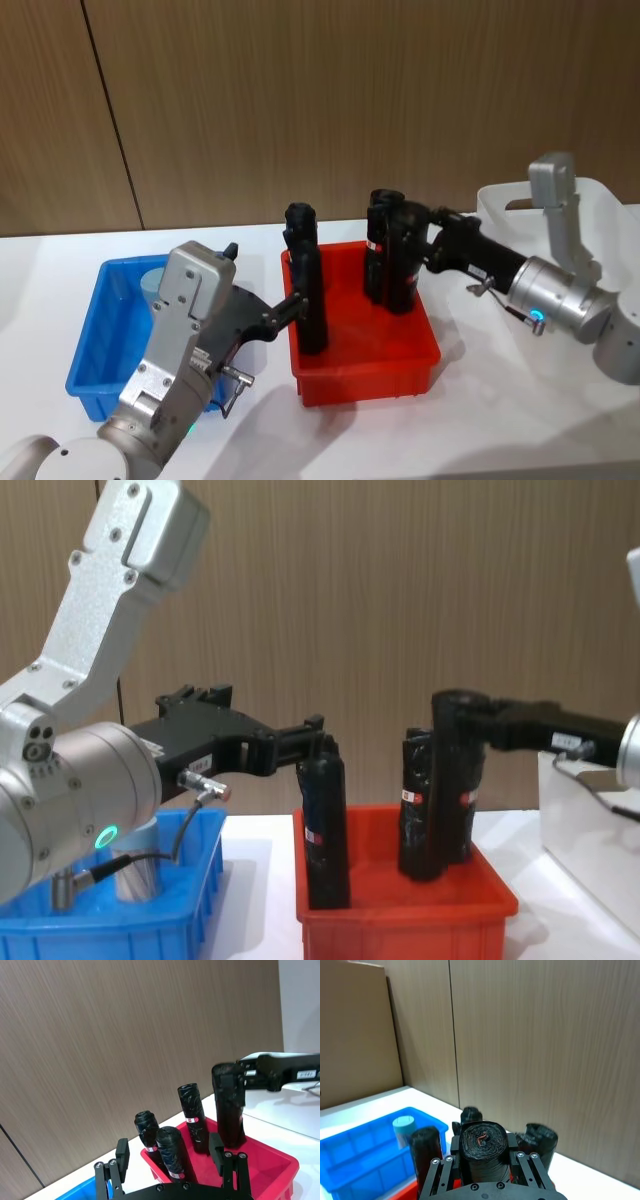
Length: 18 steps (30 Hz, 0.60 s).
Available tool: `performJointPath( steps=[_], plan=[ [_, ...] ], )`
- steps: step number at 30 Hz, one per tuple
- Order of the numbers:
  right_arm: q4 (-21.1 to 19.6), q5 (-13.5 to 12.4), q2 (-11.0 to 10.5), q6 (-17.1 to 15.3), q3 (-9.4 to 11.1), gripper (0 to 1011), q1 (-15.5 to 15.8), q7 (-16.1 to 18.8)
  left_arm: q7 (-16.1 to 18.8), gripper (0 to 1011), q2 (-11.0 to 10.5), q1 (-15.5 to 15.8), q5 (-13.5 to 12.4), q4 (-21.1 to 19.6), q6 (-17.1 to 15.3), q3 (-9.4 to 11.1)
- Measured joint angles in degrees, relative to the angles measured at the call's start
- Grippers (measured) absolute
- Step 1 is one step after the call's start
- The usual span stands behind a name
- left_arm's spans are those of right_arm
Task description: Pick the cotton swabs from the blue box and place them into the white box.
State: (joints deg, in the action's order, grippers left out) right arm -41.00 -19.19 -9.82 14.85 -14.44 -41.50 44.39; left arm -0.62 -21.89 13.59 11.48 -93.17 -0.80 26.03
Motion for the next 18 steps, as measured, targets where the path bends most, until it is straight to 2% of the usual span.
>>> performJointPath(
  steps=[8, 11, 13, 14, 18],
  plan=[
    [-16.4, 0.4, -2.8, -6.6, 0.8, 516, 6.9, -5.9, 0.0, 1004, 0.0, 0.0, 0.0, 0.0, 0.0, 0.0],
    [-19.9, 0.8, -3.5, -8.1, 1.1, 516, 8.4, -7.7, 0.0, 1004, 0.0, 0.0, 0.0, 0.0, 0.0, 0.0],
    [-23.6, 1.3, -4.3, -9.9, 1.4, 516, 10.1, -10.1, 0.0, 1004, 0.0, 0.0, 0.0, 0.0, 0.0, 0.0],
    [-23.6, 1.3, -4.3, -9.9, 1.4, 516, 10.1, -10.1, 0.0, 1004, 0.0, 0.0, 0.0, 0.0, 0.0, 0.0],
    [-28.4, 2.1, -5.4, -12.0, 2.1, 516, 12.1, -13.6, 0.0, 1004, 0.0, 0.0, 0.0, 0.0, 0.0, 0.0]
  ],
)
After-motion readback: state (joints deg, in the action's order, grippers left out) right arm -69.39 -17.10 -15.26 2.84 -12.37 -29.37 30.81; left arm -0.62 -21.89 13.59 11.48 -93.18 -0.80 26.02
